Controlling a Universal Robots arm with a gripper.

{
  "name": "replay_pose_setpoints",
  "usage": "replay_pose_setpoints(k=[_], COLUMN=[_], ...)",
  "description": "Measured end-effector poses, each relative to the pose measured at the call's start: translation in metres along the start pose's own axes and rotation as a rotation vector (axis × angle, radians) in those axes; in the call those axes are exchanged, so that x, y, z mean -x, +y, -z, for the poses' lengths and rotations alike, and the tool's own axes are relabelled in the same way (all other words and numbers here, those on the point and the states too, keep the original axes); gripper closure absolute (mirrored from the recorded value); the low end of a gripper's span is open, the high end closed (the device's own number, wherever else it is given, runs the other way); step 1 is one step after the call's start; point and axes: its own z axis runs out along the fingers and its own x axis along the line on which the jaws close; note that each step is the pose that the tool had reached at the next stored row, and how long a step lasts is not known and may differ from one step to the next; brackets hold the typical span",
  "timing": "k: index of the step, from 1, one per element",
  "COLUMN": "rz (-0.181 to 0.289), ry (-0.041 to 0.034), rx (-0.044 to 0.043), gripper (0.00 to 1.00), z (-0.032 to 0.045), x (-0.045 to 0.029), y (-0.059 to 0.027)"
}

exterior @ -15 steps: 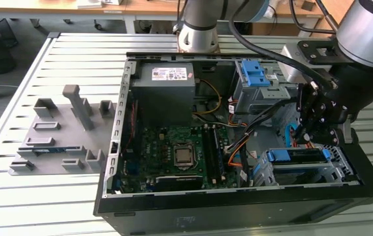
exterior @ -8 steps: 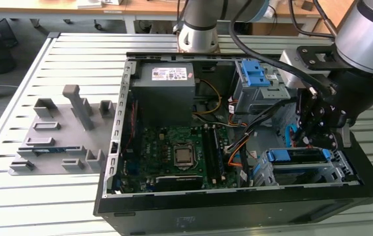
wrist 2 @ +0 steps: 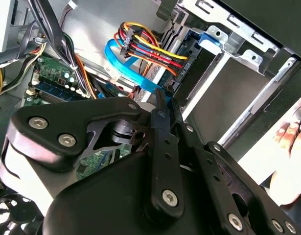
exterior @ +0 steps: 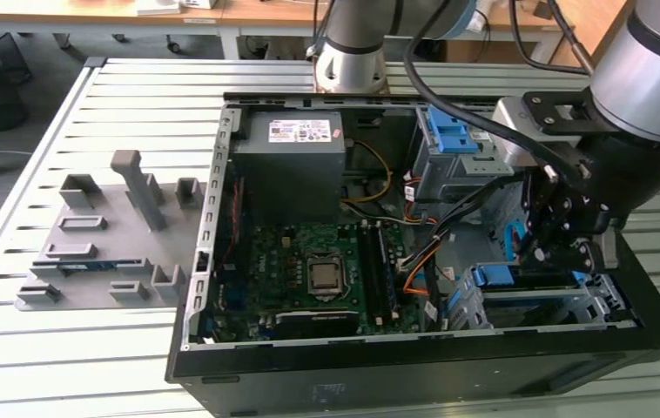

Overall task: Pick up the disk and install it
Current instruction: 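Insert the second disk wire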

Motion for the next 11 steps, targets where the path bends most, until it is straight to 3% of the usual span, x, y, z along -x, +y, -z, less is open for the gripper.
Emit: replay_pose_setpoints(k=[11], rz=[0.006], ry=[-0.0008], rx=[0.0], gripper=[0.84], z=[-0.0027], x=[-0.0042], y=[-0.0001])
